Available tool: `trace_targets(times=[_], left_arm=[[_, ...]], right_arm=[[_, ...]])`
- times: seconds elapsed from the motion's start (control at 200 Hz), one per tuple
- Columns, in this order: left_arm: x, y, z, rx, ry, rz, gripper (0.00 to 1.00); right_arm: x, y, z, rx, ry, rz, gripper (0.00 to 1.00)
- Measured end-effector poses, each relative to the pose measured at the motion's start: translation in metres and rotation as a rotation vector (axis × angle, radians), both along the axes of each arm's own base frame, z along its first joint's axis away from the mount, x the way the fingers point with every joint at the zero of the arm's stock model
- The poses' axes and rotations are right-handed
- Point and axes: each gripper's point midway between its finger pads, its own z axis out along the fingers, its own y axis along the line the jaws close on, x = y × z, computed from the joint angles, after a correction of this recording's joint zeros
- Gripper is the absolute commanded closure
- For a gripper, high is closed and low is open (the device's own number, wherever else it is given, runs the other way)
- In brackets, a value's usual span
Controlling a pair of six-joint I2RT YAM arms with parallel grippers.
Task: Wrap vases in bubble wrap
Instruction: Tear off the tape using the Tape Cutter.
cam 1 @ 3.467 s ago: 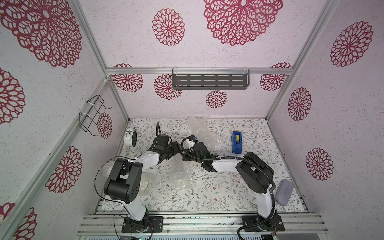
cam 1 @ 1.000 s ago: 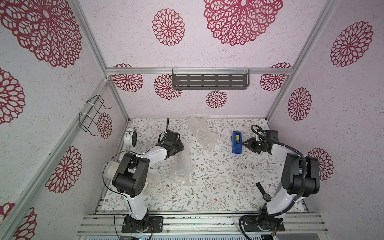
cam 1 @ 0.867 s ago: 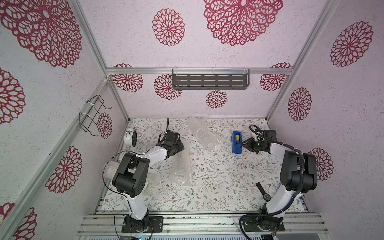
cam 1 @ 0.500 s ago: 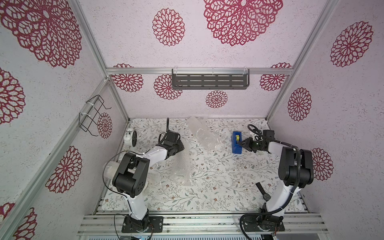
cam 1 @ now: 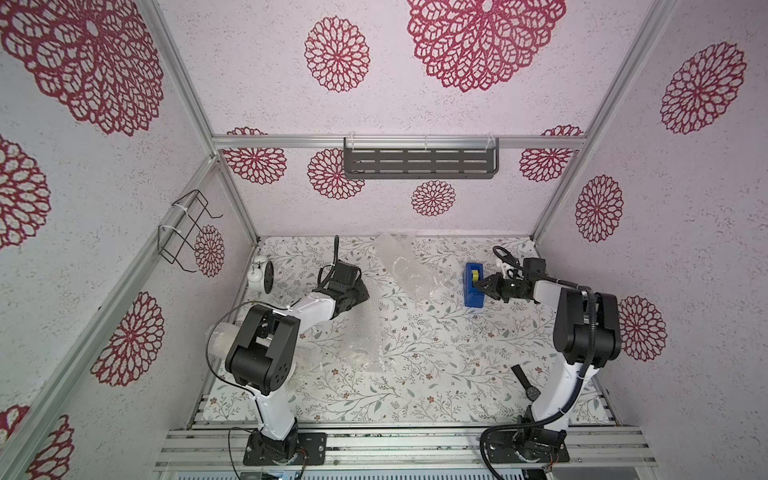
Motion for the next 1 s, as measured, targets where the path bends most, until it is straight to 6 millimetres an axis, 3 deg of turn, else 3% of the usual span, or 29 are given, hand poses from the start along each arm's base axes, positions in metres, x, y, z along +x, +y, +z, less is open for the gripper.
trace_targets(times=[0.781, 1.001], left_arm=[[0.001, 0.000, 0.000, 0.009, 0.003, 0.002, 0.67], [0.001, 0.000, 0.000, 0.011, 0.002, 0.004, 0.67]], right_arm=[[0.000, 0.005, 0.004, 0.033, -0.016, 0.010, 1.00], [-0.007, 0.008, 0.028, 0.053, -0.053, -0.025, 1.00]])
